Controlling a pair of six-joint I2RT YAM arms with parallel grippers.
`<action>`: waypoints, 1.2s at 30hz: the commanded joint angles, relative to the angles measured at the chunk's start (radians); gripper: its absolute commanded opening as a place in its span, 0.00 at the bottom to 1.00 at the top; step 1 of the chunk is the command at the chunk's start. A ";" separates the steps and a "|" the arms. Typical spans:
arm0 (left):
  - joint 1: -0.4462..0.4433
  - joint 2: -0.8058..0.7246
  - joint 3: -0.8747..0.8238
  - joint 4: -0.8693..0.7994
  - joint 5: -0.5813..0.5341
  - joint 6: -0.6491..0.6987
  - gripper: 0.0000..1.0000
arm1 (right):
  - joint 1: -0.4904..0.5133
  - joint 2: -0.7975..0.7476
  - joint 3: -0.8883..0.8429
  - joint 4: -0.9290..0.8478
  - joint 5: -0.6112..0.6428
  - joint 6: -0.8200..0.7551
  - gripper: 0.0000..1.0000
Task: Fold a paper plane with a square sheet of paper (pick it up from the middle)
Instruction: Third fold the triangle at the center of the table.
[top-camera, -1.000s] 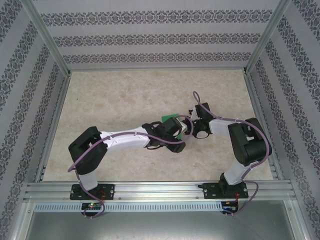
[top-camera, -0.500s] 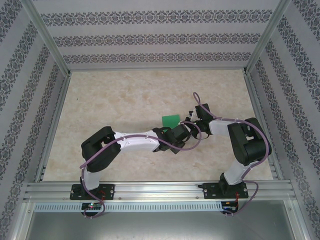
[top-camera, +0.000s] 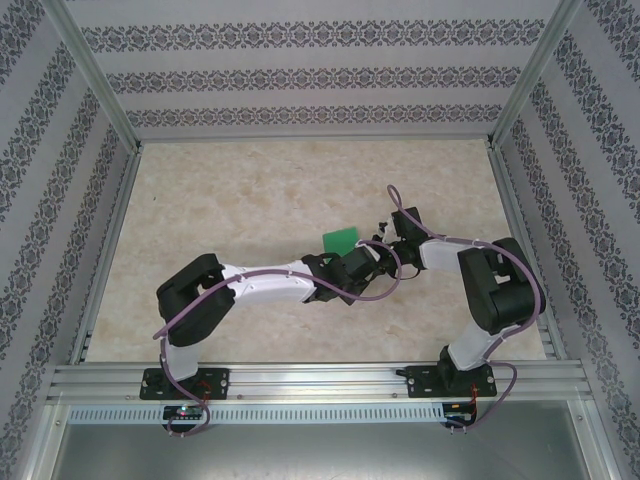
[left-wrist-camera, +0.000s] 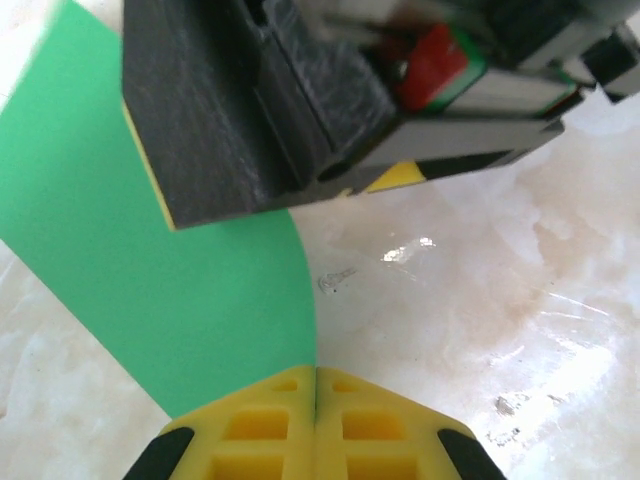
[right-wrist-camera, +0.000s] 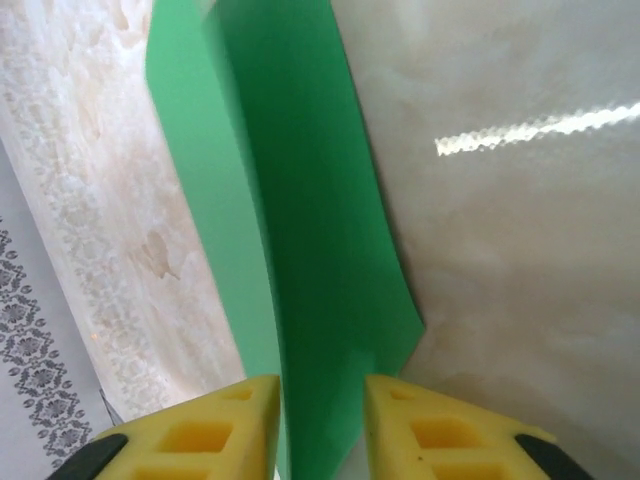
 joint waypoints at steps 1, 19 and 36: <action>0.004 -0.059 -0.029 0.022 0.069 0.029 0.00 | -0.022 -0.092 0.009 -0.062 0.042 -0.048 0.32; 0.206 -0.093 -0.122 0.093 0.584 0.059 0.00 | 0.057 0.075 0.245 -0.193 0.061 -0.165 0.12; 0.291 -0.044 -0.132 0.095 0.627 0.008 0.03 | 0.073 0.198 0.284 -0.280 0.143 -0.280 0.12</action>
